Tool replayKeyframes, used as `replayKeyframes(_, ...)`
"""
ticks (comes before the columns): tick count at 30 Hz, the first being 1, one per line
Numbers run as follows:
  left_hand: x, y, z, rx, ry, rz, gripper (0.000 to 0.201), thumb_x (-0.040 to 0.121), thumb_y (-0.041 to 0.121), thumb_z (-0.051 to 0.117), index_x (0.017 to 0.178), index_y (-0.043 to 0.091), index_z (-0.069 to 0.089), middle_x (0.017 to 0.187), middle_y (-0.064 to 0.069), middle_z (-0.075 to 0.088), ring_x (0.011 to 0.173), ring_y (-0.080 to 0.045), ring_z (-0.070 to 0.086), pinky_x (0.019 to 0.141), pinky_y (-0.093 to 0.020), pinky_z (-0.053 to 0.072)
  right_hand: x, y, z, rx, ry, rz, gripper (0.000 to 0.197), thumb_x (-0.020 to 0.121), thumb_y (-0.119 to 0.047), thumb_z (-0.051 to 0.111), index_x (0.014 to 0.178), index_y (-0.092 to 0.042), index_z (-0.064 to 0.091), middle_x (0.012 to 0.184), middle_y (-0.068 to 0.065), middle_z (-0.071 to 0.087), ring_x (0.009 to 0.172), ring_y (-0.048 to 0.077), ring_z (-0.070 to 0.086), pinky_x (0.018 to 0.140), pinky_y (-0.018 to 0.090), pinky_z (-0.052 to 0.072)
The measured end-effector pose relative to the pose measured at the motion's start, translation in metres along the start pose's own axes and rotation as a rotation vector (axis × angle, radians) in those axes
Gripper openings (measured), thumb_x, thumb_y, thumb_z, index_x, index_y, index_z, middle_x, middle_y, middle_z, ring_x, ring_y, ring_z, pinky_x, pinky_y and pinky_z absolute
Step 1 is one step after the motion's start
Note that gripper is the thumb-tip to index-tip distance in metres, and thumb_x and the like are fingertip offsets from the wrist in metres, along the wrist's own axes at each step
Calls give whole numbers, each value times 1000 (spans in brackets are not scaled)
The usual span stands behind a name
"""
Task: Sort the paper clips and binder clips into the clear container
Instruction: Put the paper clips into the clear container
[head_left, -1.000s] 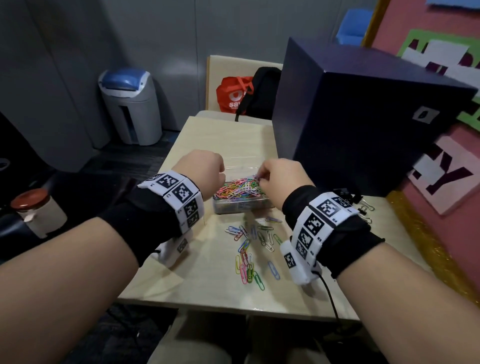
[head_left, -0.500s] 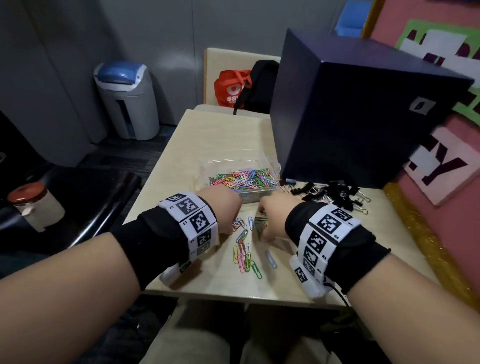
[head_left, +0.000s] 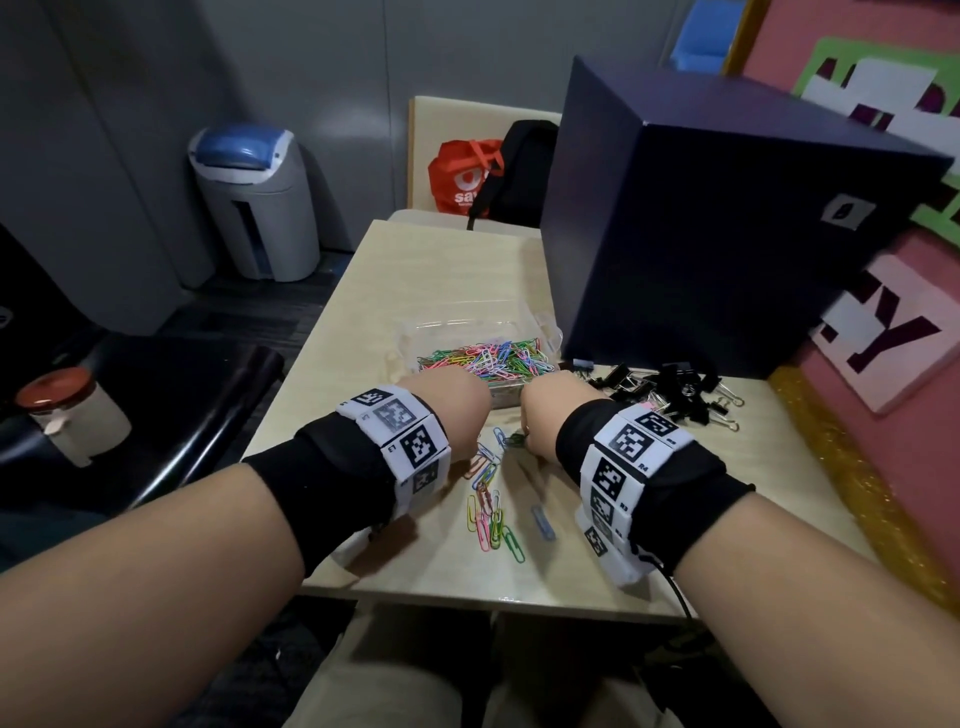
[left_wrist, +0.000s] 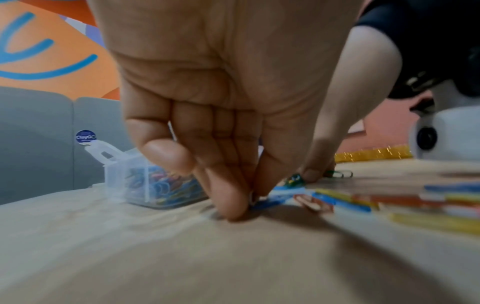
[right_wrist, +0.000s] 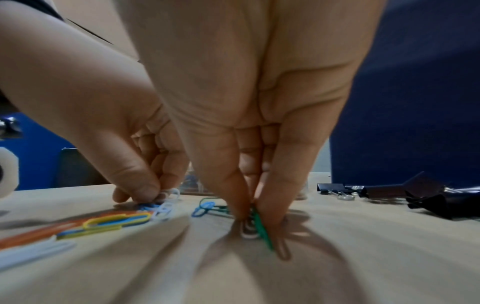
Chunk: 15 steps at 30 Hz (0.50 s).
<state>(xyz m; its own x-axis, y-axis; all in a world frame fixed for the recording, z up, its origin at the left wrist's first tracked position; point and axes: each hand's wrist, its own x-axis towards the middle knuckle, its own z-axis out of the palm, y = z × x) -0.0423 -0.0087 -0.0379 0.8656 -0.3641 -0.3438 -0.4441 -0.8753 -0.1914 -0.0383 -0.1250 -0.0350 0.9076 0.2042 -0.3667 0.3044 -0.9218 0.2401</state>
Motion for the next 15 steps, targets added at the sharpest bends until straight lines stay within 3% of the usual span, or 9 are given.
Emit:
replayKeyframes(3, 0, -7, -1, -92, 42, -29, 15, 85, 22, 57, 78, 12, 66, 59, 0, 46, 66, -24, 51, 58, -29, 41, -1, 5, -9, 34, 37, -5, 25, 93, -9, 46, 101, -10, 70, 96, 4, 66, 91, 25, 61, 74, 26, 46)
replayKeyframes(5, -3, -14, -8, -153, 124, -45, 19, 85, 23, 56, 84, 11, 71, 67, -4, 57, 68, -25, 53, 61, -28, 42, -2, 10, -16, 127, 155, 11, 27, 93, -12, 48, 107, -13, 71, 109, 4, 69, 100, 24, 64, 86, 28, 52)
replayKeyframes(8, -3, -30, -23, -223, 259, -90, 23, 86, 23, 54, 89, 8, 72, 86, -10, 70, 76, -29, 59, 66, -30, 45, 0, 17, -31, 366, 353, 72, 24, 91, -12, 52, 102, -16, 72, 108, 3, 70, 105, 23, 62, 90, 27, 50)
replayKeyframes(10, 0, -39, -31, -256, 333, -128, 27, 88, 24, 54, 91, 7, 73, 90, -11, 72, 82, -30, 63, 72, -33, 50, 2, 16, -36, 444, 418, 94, 29, 92, -8, 49, 111, -17, 68, 114, 4, 68, 110, 23, 59, 92, 28, 49)
replayKeyframes(13, 1, -46, -38, -270, 364, -150, 29, 91, 30, 56, 103, 10, 72, 101, -8, 71, 98, -29, 63, 82, -34, 52, 1, 9, -34, 374, 367, 95, 31, 94, -9, 48, 121, -12, 63, 119, 9, 65, 112, 28, 60, 94, 32, 51)
replayKeyframes(15, -2, -43, -36, -264, 366, -126, 26, 91, 28, 56, 104, 11, 71, 101, -8, 71, 99, -29, 63, 81, -33, 51, -4, 8, -31, 288, 299, 70, 29, 95, -12, 46, 119, -11, 63, 118, 11, 64, 110, 29, 61, 92, 31, 51)
